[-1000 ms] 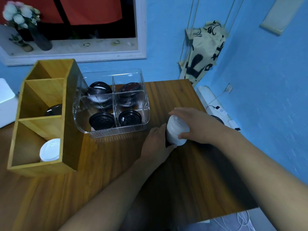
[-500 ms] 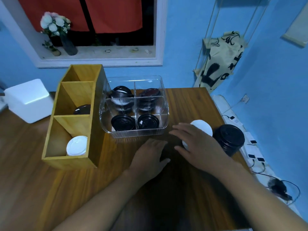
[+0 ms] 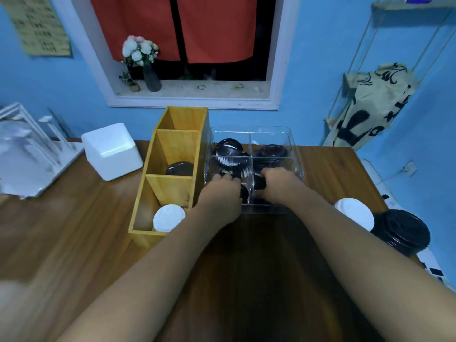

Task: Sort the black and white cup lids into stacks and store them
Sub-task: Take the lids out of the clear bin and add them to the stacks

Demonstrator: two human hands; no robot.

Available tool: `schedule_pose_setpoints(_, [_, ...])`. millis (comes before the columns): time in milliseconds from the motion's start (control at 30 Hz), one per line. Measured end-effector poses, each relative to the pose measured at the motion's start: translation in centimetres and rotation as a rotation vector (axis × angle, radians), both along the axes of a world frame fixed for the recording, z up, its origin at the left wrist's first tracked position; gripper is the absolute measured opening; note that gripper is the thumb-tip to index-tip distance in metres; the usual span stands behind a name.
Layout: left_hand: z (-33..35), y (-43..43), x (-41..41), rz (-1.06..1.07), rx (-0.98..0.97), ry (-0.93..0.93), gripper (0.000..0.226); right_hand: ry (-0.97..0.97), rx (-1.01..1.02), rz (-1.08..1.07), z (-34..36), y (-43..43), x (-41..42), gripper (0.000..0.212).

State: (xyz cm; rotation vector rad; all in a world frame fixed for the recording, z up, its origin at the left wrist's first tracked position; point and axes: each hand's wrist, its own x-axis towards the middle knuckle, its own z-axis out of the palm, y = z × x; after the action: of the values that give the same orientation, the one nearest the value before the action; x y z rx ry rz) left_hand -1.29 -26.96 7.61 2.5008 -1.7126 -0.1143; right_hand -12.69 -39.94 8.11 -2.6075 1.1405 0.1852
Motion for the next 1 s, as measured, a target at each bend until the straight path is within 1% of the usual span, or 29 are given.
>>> schedule_pose_setpoints(133, [-0.3,-2.0,1.3,-0.005,0.125,-0.013,0.042,0.142,0.027,-0.047,-1.1,-0.9,1.5,0.050])
schedule_pose_setpoints(200, [-0.3,-3.0,1.7,-0.014,0.187,-0.011,0.041,0.146,0.014,-0.051,-1.3,-0.8,1.5,0.053])
schedule_pose_setpoints(300, [0.0,-3.9,2.0,-0.037,0.247,-0.011,0.037,0.089,-0.060,-0.056,-1.0,-0.5,1.2,0.053])
schedule_pose_setpoints(367, [0.3,-3.6,2.0,-0.042,0.209,-0.010,0.040,0.037,-0.118,-0.041,-0.1,0.4,0.6,0.056])
schedule_pose_setpoints(500, [-0.3,-0.4,1.0,-0.079,-0.020,-0.003,0.048,-0.093,-0.287,0.046,2.0,3.3,-1.5,0.079])
schedule_pose_setpoints(533, [-0.7,0.5,0.8,-0.103,-0.060,0.000,0.048,-0.121,-0.313,0.053,2.1,4.0,-2.1,0.080])
schedule_pose_setpoints(633, [-1.7,2.2,0.3,-0.138,-0.096,0.042,0.051,-0.115,-0.276,0.045,0.7,5.2,-3.3,0.065])
schedule_pose_setpoints(700, [-2.1,2.6,-0.1,-0.132,-0.098,0.055,0.052,-0.110,-0.198,0.005,-0.2,5.2,-3.4,0.062])
schedule_pose_setpoints(767, [-2.4,3.1,-0.4,-0.129,-0.109,0.058,0.053,-0.154,-0.141,-0.006,-0.5,5.0,-3.1,0.061])
schedule_pose_setpoints(833, [-2.5,3.9,-0.7,-0.136,-0.097,0.064,0.056,-0.226,-0.125,0.002,-0.5,4.6,-2.7,0.049])
schedule_pose_setpoints(900, [-2.5,5.1,-1.1,-0.149,-0.092,0.057,0.060,-0.229,-0.186,-0.004,-0.2,4.2,-2.7,0.033])
schedule_pose_setpoints(1000, [-2.5,7.5,-1.6,-0.167,-0.109,0.066,0.062,-0.117,-0.357,0.037,0.7,3.9,-3.1,0.019])
